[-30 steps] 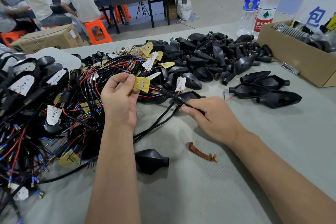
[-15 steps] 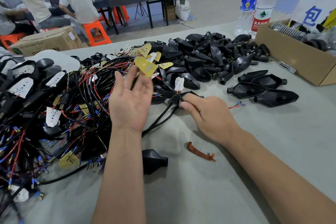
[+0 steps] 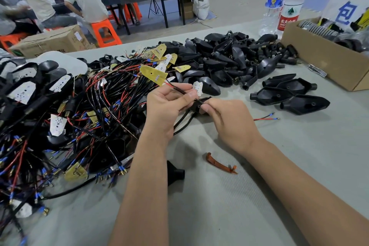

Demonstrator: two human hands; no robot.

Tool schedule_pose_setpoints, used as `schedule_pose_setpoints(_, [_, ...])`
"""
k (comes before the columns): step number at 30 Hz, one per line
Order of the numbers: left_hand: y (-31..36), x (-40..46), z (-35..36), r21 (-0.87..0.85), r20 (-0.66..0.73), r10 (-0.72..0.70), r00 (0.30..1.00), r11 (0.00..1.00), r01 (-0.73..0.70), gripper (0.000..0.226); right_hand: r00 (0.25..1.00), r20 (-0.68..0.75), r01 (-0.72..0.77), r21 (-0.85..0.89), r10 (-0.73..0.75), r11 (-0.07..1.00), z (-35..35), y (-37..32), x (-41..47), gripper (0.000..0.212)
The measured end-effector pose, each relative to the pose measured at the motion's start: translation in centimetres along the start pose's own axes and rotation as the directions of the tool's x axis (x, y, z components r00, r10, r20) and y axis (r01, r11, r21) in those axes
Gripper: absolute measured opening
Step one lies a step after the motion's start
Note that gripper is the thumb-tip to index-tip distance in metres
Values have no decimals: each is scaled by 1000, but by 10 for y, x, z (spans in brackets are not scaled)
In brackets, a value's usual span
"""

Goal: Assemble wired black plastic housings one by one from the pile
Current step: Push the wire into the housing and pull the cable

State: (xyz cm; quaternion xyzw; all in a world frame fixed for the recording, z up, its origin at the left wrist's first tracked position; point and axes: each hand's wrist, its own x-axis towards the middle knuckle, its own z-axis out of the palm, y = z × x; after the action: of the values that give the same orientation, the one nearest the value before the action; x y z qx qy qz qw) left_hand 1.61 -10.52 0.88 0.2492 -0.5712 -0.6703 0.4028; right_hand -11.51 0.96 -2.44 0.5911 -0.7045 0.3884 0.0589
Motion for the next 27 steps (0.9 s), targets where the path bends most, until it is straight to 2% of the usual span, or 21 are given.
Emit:
schedule_pose_setpoints(3, [-1,0,5,16,-29,132,991,991,-131,21,1000,1,-6,44,6,999,1,-5,2,43])
schedule_pose_setpoints(8, [0,3,4,1,-100,219,971,975,-220,19,996,85,-24,-13,26,1000,-3,1,-2,37])
schedule_pose_setpoints(15, [-2,3,7,1,-93,239,967,971,-240,21,994,86,-62,2,62,998,-5,4,-3,34])
schedule_pose_setpoints(20, [6,8,3,-59,-208,242,948,964,-259,18,996,83,4,-173,10,985,-10,11,-4,41])
schedule_pose_setpoints(23, [7,9,7,-39,-151,270,951,960,-278,21,999,47,-15,-193,24,981,-13,13,-2,41])
schedule_pose_setpoints(25, [6,11,10,69,-72,245,967,968,-240,27,996,-65,-62,-92,56,994,-16,12,-1,44])
schedule_pose_setpoints(26, [3,12,11,200,-43,215,976,959,-202,28,986,-150,-80,-20,76,997,-17,11,-1,43])
schedule_pose_setpoints(27, [-1,13,12,385,-15,185,983,908,-165,28,968,-230,-89,61,101,994,-19,10,0,41])
